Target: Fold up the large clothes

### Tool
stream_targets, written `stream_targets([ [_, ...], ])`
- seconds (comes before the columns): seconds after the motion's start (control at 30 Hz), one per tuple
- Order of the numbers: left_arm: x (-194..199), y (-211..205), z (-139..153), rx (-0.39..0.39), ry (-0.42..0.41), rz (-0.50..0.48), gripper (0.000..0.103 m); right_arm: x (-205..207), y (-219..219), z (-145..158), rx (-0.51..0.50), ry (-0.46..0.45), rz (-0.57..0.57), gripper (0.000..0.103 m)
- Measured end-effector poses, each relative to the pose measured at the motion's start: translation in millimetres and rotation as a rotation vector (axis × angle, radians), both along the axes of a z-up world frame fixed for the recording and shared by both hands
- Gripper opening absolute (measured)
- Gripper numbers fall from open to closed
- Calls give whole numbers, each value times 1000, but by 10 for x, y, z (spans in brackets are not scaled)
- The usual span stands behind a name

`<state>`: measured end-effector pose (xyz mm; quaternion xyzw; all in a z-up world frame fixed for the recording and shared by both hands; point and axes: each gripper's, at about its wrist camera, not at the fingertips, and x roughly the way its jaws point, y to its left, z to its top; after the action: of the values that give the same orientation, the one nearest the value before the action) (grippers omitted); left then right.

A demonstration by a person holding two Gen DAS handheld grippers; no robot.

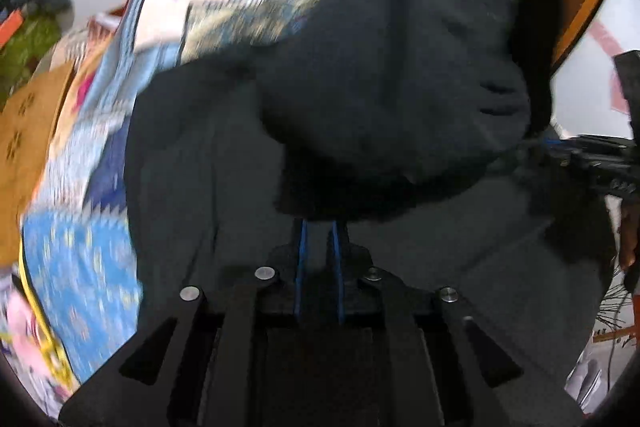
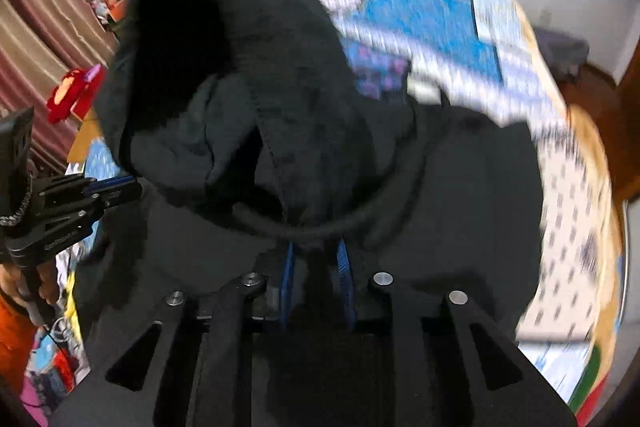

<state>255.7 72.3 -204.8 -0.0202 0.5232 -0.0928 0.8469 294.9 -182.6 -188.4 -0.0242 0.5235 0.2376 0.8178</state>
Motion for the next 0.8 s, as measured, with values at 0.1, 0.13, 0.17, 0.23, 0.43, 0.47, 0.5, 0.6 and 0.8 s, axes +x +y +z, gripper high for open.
stream_targets([
  [0.1,-177,147,-58,18,13,36,15,-60,-162,-70,11,58,-36,22],
  [0.13,-214,181,-38,37,6,45,15,-84,-237,-65,16,61,-50,22],
  [0.17,-257,220,2,58,-6,54,16,-100,-292,-47,20,59,-58,22],
  [0.23,-321,290,102,76,-37,69,22,-119,-408,28,24,45,-80,23],
  [0.43,-322,468,544,35,-162,137,45,-145,-527,452,64,-52,-139,47],
  [0.47,-319,466,617,20,-179,136,48,-145,-500,532,85,-72,-141,51],
  [0.5,-318,436,675,7,-195,128,52,-216,-446,590,101,-92,-137,51],
  [0.6,-343,298,741,-11,-231,104,68,-289,-227,684,117,-135,-88,60],
  [0.8,-304,39,384,7,-143,57,71,-443,213,395,47,-109,18,61],
])
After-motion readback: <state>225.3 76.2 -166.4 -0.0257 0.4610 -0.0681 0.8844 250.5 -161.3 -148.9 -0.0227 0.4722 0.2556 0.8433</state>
